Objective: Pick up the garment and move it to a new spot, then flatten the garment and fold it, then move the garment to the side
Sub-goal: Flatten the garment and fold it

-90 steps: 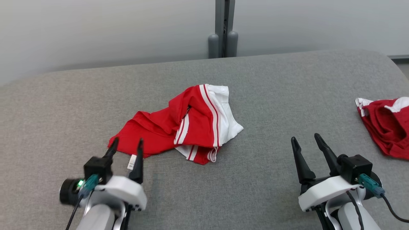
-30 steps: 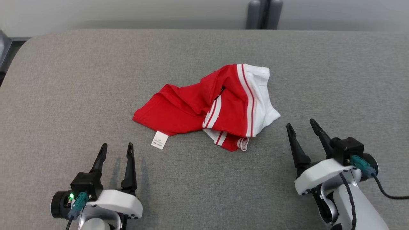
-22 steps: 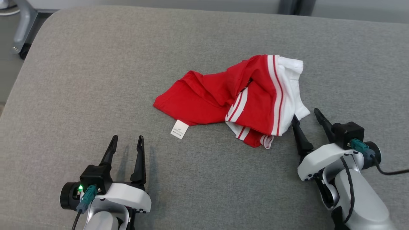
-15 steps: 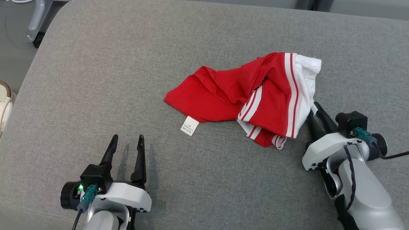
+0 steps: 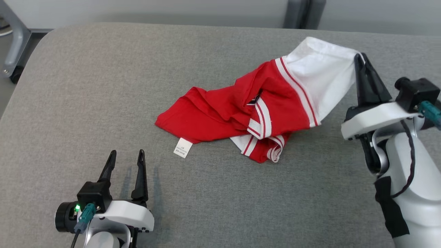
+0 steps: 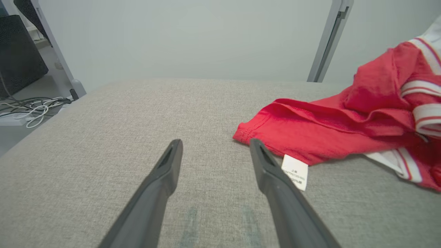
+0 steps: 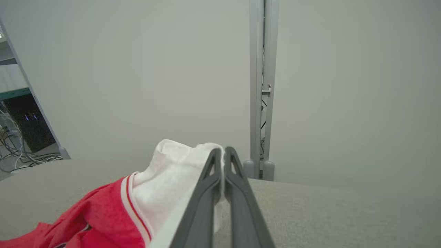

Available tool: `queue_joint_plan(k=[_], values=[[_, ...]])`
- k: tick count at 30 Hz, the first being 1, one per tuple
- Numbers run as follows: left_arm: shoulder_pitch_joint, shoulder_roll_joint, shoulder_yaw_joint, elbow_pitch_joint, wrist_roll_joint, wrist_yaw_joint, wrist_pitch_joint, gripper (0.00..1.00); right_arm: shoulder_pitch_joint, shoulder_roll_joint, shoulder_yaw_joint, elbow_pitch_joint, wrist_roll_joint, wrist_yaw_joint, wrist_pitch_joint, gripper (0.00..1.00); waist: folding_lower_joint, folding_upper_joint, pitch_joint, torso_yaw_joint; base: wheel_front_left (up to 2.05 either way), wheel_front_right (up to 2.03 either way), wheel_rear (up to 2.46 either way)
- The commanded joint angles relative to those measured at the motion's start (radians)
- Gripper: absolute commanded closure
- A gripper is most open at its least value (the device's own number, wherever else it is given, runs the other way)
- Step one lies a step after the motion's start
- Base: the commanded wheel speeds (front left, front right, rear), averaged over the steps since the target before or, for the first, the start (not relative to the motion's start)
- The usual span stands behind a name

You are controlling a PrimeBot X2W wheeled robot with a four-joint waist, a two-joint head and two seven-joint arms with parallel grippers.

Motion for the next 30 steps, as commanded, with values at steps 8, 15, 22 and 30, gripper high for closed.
queue_joint_plan(k=[8,15,22,30], values=[[0.040,0.004,0.023,0.020,-0.001,-0.012,-0.001,0.00,-0.111,-0.052,0.050,-0.085,0.041,0.000,0.000,1.00,0.0000,-0.0001,-0.097,-0.098,0.00,0.00,0.00],[0.067,0.004,0.025,0.025,-0.010,-0.005,-0.001,0.00,-0.120,-0.092,0.053,-0.085,0.051,0.000,0.000,1.00,0.0000,-0.0001,-0.141,-0.126,0.00,0.00,0.00],[0.073,0.004,0.022,0.025,-0.019,-0.012,-0.001,0.00,-0.039,-0.139,-0.012,0.012,0.027,0.000,0.000,1.00,0.0000,-0.0001,-0.130,-0.136,0.00,0.00,0.00],[0.016,0.004,-0.004,0.020,0.002,-0.019,-0.001,0.00,-0.105,-0.200,-0.058,0.119,-0.041,0.000,0.000,1.00,0.0000,-0.0001,-0.024,-0.093,0.00,0.00,0.00]])
